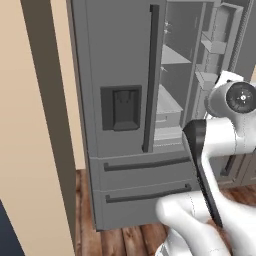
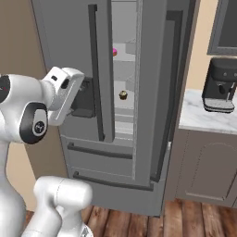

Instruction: Take the donut and cupcake from the fridge and place them on the empty tray on the dining counter.

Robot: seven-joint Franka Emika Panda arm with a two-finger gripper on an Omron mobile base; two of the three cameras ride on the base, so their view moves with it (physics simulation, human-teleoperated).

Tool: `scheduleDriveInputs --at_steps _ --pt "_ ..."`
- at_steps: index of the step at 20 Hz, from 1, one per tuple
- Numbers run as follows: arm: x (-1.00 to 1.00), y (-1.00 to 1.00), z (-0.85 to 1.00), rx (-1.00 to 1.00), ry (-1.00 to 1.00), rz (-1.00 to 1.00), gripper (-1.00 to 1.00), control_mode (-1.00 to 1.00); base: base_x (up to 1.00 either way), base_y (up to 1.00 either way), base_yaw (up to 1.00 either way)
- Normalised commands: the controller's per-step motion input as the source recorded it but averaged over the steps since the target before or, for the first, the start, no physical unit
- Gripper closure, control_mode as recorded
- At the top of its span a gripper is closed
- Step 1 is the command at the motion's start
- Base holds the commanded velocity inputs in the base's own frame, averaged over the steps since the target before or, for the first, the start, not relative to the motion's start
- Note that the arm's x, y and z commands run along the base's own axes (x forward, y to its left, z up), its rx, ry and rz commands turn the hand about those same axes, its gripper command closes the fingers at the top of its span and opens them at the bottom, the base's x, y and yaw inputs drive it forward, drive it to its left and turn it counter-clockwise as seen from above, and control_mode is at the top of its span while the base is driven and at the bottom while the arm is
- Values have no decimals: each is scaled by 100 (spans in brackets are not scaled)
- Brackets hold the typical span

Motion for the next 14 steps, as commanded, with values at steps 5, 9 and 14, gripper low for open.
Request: scheduleDriveInputs --at_steps 5,9,14 --pt "64 -3 0 -1 3 -7 -100 -100 0 0 0" --pt "77 -25 -1 -2 3 0 -100 -100 0 0 0" --pt "93 -29 -14 -8 4 0 -100 -100 0 0 0"
